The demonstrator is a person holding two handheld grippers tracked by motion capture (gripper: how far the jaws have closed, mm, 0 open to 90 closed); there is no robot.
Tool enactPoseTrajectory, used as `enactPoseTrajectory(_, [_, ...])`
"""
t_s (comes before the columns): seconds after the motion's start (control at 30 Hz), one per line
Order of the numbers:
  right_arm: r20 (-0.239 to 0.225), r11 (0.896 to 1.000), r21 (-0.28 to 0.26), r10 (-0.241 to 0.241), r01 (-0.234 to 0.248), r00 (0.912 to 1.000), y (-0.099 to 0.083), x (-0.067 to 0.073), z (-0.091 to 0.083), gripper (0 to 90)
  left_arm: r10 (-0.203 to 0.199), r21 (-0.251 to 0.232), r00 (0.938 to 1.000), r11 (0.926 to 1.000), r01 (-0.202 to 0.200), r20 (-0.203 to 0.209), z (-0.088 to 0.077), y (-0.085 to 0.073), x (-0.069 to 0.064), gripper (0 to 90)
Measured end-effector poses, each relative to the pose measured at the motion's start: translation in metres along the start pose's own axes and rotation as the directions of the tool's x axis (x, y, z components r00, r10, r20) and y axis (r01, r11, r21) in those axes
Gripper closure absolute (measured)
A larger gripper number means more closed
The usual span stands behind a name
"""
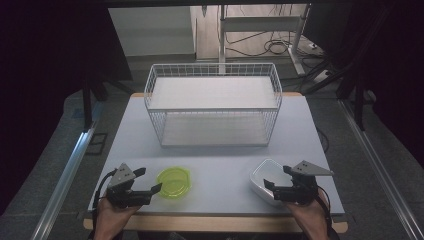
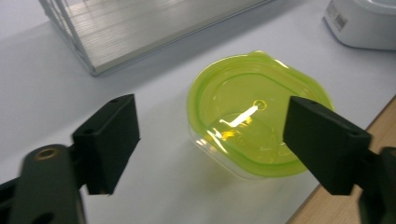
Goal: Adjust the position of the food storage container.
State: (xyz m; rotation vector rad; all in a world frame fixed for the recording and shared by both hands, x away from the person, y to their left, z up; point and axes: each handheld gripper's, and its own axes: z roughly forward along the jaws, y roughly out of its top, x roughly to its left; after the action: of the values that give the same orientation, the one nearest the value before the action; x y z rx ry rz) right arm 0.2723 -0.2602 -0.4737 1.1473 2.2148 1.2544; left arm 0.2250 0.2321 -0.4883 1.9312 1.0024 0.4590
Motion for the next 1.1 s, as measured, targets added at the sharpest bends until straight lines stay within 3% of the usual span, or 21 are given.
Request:
enactPoseTrajectory(0.07, [0.007, 1.0, -0.012, -0.002, 0.002, 1.0, 0.001, 0.0, -0.001, 12.2, 0.011, -0.006, 0.9999, 0.9999, -0.011, 0.005, -0.001, 0.002, -0.003, 27.9])
enactPoseTrajectory(0.23, [0.009, 1.0, -0.013, -0.002, 0.002, 1.0, 0.001, 0.0, -0.001, 12.2, 0.035, -0.029, 0.9993, 0.999, -0.035, 0.014, -0.004, 0.008, -0.013, 35.6])
enactPoseTrajectory(0.37, [0.013, 1.0, -0.007, -0.005, 0.005, 0.9999, 0.0, 0.001, -0.001, 12.2, 0.045, -0.053, 0.9978, 0.9977, -0.043, 0.049, -0.005, 0.015, -0.024, 45.3])
enactPoseTrajectory(0.63, [0.021, 0.999, -0.03, -0.013, 0.013, 0.9997, 0.001, 0.002, -0.003, 13.4, 0.079, -0.049, 0.9885, 0.9961, -0.073, 0.129, 0.004, 0.022, -0.048, 70.8])
enactPoseTrajectory(0.67, [0.021, 0.999, -0.043, -0.019, 0.02, 0.9996, 0.001, 0.003, -0.004, 13.7, 0.084, -0.046, 0.9866, 0.9958, -0.079, 0.14, 0.006, 0.022, -0.051, 77.4])
enactPoseTrajectory(0.7, [0.021, 0.999, -0.043, -0.019, 0.02, 0.9996, 0.001, 0.003, -0.004, 13.7, 0.084, -0.041, 0.9856, 0.996, -0.079, 0.147, 0.007, 0.022, -0.053, 77.4])
enactPoseTrajectory(0.73, [0.021, 0.998, -0.05, -0.026, 0.027, 0.9995, 0.002, 0.004, -0.004, 13.7, 0.088, -0.034, 0.9843, 0.9959, -0.084, 0.153, 0.01, 0.022, -0.055, 84.7])
enactPoseTrajectory(0.83, [0.022, 0.998, -0.05, -0.027, 0.028, 0.9994, 0.001, 0.004, -0.004, 13.7, 0.089, -0.019, 0.9792, 0.9961, -0.087, 0.182, 0.015, 0.021, -0.06, 89.6])
enactPoseTrajectory(1.1, [0.022, 0.999, -0.039, -0.018, 0.019, 0.9996, 0.001, 0.004, -0.003, 13.7, 0.102, 0.021, 0.9695, 0.9938, -0.109, 0.223, 0.029, 0.021, -0.074, 89.8])
